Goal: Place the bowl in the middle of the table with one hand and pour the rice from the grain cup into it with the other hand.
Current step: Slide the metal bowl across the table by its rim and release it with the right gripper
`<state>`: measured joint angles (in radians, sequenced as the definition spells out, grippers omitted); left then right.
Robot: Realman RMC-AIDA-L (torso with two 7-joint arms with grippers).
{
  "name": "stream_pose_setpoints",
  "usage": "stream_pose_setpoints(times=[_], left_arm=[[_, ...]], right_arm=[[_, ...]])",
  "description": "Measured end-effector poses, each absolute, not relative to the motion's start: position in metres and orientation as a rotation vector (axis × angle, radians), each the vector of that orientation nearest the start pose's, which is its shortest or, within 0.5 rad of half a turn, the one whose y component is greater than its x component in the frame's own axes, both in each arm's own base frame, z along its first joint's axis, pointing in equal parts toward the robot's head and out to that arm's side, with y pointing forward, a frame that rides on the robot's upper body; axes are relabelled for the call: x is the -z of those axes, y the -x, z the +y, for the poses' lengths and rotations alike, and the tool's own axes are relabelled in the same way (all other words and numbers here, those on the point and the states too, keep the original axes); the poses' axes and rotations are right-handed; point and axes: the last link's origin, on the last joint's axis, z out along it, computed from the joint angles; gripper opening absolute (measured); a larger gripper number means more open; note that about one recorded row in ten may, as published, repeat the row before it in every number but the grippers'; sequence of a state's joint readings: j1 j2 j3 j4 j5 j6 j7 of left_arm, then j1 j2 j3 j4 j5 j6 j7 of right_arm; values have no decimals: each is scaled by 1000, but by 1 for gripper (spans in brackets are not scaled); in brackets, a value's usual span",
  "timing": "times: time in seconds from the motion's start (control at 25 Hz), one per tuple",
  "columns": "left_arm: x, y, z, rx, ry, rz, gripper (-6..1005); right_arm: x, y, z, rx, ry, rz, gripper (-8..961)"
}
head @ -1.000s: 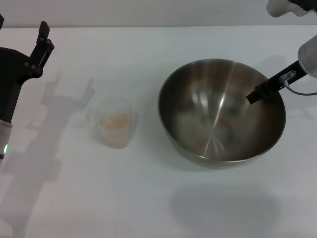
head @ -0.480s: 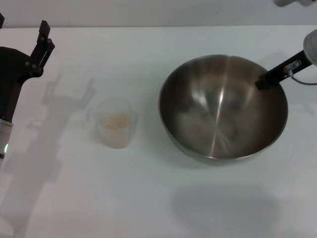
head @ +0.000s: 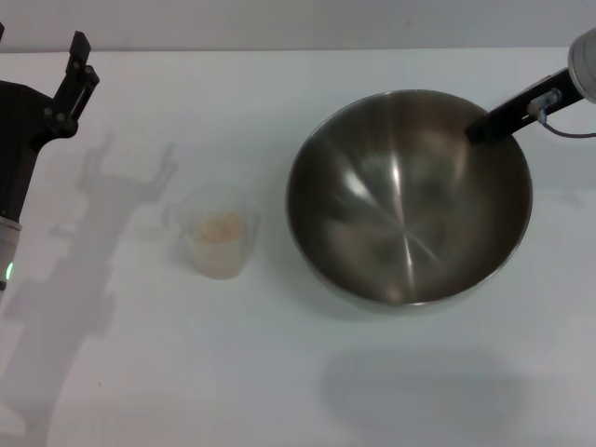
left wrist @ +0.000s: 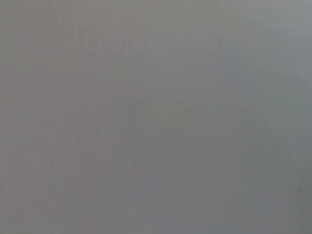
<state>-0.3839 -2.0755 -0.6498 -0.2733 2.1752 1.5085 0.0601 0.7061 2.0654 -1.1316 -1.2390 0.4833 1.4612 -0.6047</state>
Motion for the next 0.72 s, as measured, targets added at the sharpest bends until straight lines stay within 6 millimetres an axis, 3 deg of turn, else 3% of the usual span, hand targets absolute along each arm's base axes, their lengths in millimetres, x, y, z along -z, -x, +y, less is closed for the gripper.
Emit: stream_pose_setpoints(times=[0.72], left_arm=[[5,272,311,896,1526,-154,795]], right_arm=[[-36,-165,373,171,2686,812,37]])
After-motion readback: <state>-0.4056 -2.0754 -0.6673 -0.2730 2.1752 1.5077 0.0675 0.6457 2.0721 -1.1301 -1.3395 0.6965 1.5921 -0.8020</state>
